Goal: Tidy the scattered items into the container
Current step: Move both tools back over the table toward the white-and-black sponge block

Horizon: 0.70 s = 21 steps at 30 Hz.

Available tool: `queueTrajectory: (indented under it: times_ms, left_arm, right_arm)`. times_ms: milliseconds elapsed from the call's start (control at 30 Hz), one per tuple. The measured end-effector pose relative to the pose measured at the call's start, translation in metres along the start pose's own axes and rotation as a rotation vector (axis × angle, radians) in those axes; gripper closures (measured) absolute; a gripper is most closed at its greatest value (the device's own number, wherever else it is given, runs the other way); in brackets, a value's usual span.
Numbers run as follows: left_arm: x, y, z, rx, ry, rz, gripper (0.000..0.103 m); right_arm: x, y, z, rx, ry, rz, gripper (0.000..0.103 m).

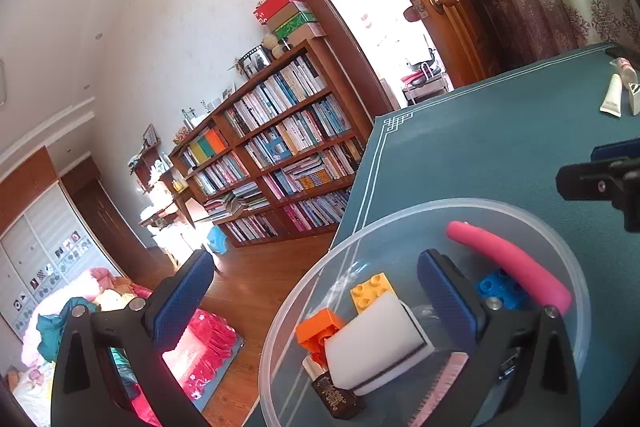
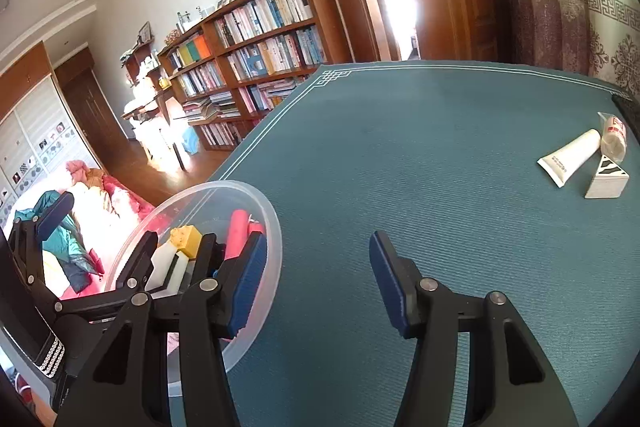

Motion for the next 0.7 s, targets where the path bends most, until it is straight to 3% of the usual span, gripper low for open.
queueTrajectory:
  times_ms: [133, 500, 700]
  left_arm:
    - [0.007, -0.006, -0.005, -0.017, -0.013, 0.014, 0.001]
    - [0.022, -0.034, -0.029, 0.099, -0.007, 0.316, 0.001]
    - [0.035, -0.052, -0.049, 0.092, -0.034, 0.371, 0.001]
  right_arm:
    - [0.01, -0.013, -0.003, 0.003, -0.016, 0.029, 0.046]
    - [0.047, -0.069, -0.009, 0.013, -0.051, 0.162, 0.046]
    - [0.066, -0.109, -0.014, -0.019, -0.074, 0.227, 0.046]
Point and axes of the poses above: each gripper's, at about its wrist camera, not at the fingertips, and x roughly against the way its jaws point, y to its left, z to its underside, the point moved 5 cm from there along -x, roughly the way its jaws point, and after that the axes turned 12 degrees about -x, right-handed, at the moved point
